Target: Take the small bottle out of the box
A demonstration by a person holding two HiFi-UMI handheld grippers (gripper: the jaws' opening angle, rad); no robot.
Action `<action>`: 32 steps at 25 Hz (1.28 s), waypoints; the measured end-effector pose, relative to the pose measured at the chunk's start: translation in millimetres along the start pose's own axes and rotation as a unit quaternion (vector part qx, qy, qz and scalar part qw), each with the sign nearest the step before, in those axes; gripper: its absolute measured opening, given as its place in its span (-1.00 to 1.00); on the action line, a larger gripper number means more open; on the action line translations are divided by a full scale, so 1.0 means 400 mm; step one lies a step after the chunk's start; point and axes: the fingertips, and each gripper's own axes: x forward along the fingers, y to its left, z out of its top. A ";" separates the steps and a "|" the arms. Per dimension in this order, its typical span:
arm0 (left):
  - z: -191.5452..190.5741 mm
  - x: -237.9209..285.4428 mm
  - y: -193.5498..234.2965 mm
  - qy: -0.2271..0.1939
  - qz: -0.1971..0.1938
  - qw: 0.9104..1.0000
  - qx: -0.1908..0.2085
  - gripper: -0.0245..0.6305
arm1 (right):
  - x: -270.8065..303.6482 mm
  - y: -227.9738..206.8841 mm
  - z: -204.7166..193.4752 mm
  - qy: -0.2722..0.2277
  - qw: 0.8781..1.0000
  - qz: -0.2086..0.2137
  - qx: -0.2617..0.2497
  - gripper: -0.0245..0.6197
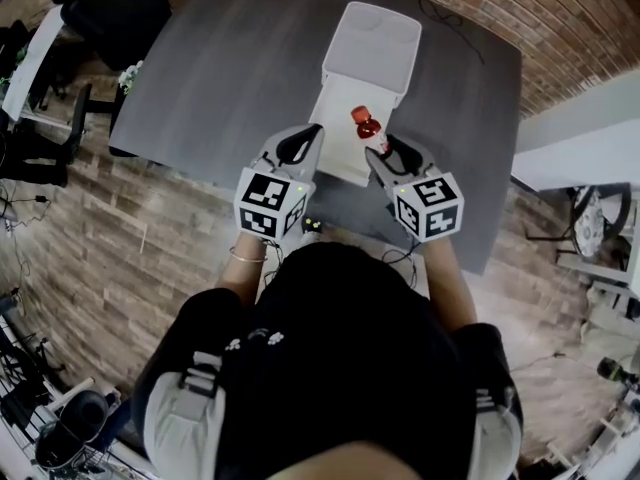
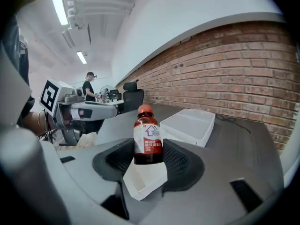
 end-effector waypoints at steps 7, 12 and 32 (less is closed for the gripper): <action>0.069 -0.019 -0.110 -0.020 -0.013 0.999 0.029 -0.90 | -0.126 -0.029 0.068 -0.081 0.996 -0.023 0.030 -0.32; 0.117 -0.049 -0.141 -0.044 -0.006 0.998 0.041 -0.90 | -0.205 -0.038 0.134 -0.149 0.987 -0.030 0.052 -0.32; 0.213 -0.075 -0.133 -0.091 0.012 0.995 0.047 -0.90 | -0.300 -0.065 0.238 -0.219 0.973 -0.044 0.052 -0.32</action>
